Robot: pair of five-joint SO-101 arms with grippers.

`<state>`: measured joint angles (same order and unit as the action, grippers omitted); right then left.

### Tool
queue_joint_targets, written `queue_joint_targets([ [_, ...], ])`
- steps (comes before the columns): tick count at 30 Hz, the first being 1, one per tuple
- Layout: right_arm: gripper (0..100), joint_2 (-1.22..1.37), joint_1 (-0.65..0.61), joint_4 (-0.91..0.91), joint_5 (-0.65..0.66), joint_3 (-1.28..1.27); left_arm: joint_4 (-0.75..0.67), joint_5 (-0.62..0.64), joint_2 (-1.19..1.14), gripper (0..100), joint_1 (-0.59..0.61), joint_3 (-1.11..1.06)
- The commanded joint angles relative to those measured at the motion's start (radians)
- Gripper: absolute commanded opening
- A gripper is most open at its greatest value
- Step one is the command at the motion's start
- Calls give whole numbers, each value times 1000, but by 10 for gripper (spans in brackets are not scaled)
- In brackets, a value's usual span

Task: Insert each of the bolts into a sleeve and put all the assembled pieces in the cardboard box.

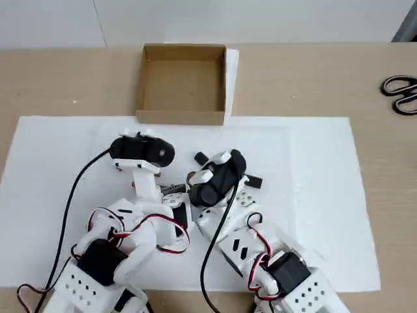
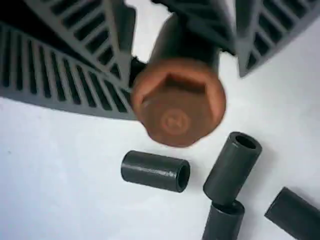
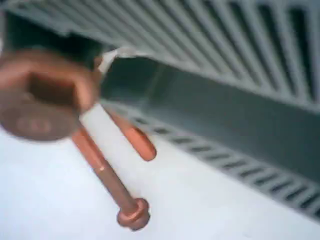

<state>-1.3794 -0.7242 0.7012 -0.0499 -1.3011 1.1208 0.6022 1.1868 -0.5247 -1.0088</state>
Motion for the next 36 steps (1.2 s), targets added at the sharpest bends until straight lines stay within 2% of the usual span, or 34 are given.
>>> queue_joint_targets([
  [1, 3, -18, 10, -36, -5, 21, 0, 0, 11, 141, 43, 58],
  [14, 3, -18, 10, -13, -2, 15, 2, -2, 9, 141, 140, 159],
  [20, 3, -13, 65, 19, -6, 15, 3, -2, 5, 137, 292, 140],
  [22, 3, -10, 87, 19, -6, 15, 3, -3, 5, 110, 353, 125],
  [25, 3, -7, 102, 21, -3, 14, 8, -5, 5, 4, 407, 94],
  [31, 3, -5, 156, 21, -2, 14, 58, -8, 5, 6, 414, 36],
  [36, 4, 42, 211, 5, -2, 23, 54, -86, 9, 6, 416, 38],
])
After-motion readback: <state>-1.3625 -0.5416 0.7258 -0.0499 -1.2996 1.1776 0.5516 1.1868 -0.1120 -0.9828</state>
